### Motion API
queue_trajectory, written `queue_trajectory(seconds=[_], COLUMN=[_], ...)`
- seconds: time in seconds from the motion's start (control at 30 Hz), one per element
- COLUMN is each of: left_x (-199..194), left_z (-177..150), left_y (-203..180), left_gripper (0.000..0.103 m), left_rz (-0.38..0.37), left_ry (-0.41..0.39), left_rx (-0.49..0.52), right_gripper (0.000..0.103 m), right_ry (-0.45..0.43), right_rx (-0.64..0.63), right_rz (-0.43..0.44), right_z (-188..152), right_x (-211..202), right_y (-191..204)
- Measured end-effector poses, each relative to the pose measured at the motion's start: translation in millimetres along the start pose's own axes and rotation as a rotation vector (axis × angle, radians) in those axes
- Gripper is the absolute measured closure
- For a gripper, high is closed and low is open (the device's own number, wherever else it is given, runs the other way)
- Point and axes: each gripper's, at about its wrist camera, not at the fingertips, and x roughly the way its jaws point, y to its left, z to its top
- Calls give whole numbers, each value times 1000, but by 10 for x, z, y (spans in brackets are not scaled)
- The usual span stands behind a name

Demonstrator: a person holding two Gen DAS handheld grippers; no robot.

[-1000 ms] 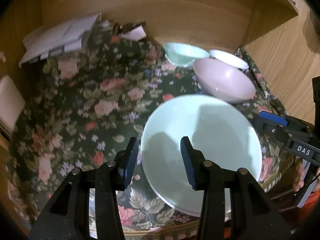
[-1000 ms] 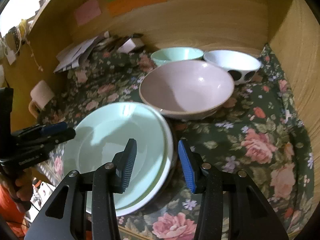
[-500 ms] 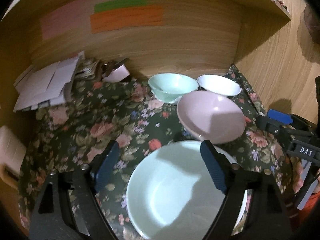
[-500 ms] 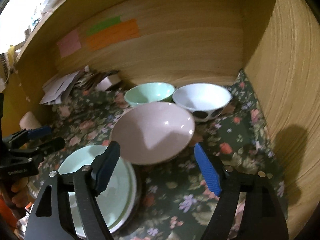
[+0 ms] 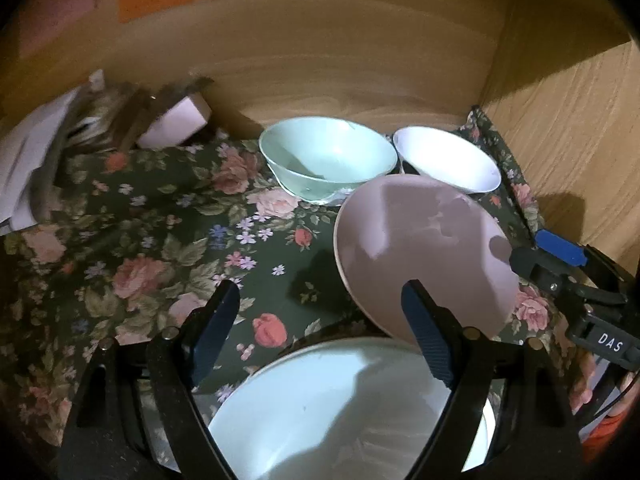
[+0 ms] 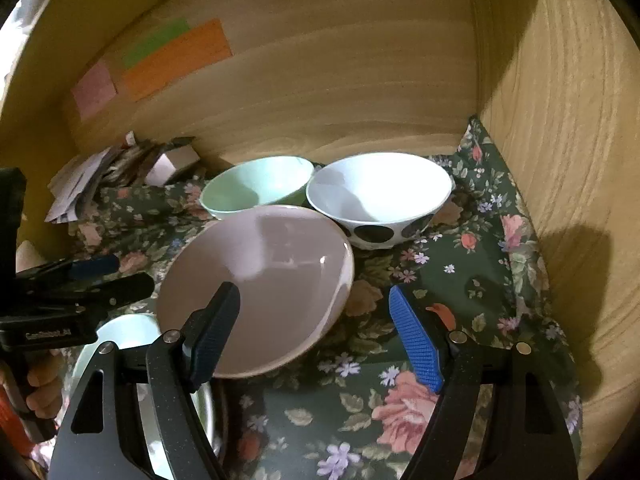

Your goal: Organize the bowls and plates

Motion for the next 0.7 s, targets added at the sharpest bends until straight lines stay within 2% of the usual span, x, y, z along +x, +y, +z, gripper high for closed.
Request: queue_trajectory(seconds=[0.07, 0.2, 0.33, 0.47, 0.6, 0.7], left_x=[92, 257, 392, 493, 529, 536], left_z=[23, 51, 59, 71, 81, 85], left_y=[-20, -68, -104, -130, -177, -210], left_gripper=[27, 38, 48, 64, 74, 75], left_rz=[-1, -17, -43, -68, -86, -79], left_ry=[14, 44, 75, 105, 108, 104], left_rx=[6, 21, 32, 39, 50, 65], right_gripper=[30, 46, 54, 68, 78, 79], right_ry=[12, 42, 68, 98, 124, 138], right_rx=[5, 10, 29, 46, 45, 39], right_rz=[2, 5, 16, 38, 49, 44], right_z=[3, 1, -14, -26, -41, -58], right_x=[64, 192, 290, 371, 447, 498], right_y=[-21, -63, -109, -135, -107, -87])
